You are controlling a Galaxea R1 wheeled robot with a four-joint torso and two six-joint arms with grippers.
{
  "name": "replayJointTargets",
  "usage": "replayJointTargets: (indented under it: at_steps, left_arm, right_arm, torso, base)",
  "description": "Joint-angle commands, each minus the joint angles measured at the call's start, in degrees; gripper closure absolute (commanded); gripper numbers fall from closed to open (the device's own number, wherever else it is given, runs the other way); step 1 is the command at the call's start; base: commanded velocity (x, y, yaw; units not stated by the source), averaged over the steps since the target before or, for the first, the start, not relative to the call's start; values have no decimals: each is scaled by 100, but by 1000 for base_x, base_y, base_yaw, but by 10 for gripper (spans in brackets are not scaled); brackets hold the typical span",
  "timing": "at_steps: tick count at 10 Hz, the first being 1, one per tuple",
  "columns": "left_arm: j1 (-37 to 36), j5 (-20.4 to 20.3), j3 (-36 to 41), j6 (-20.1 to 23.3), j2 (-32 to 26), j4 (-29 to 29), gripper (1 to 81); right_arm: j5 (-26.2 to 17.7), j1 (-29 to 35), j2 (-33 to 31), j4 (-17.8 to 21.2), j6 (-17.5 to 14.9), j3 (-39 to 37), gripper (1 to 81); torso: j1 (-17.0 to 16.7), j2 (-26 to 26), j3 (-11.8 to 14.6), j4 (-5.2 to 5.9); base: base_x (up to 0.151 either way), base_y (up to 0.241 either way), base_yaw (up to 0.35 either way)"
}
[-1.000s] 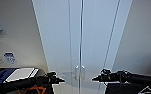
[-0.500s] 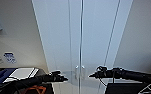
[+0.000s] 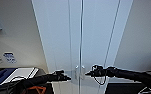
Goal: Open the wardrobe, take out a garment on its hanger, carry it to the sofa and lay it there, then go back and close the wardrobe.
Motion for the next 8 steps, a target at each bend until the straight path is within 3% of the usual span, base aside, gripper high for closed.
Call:
replayJointTargets:
  at_steps: [1,5,8]
  left_arm:
    - [-911,54,-221,24,214,-55,10]
    - [-903,54,-451,24,435,-11,10]
    - [-911,54,-582,32,566,7,10]
  right_arm:
    - [31,1044,348,2,97,-345,10]
    - [268,1079,798,-16,343,-909,10]
    - [268,1193,1025,-7,351,-1252,10]
  torso:
    - [0,0,0,0]
    - [2,2,-2,0]
    - [2,4,-2,0]
  base:
    - [0,0,0]
    - [0,0,0]
    - [0,0,0]
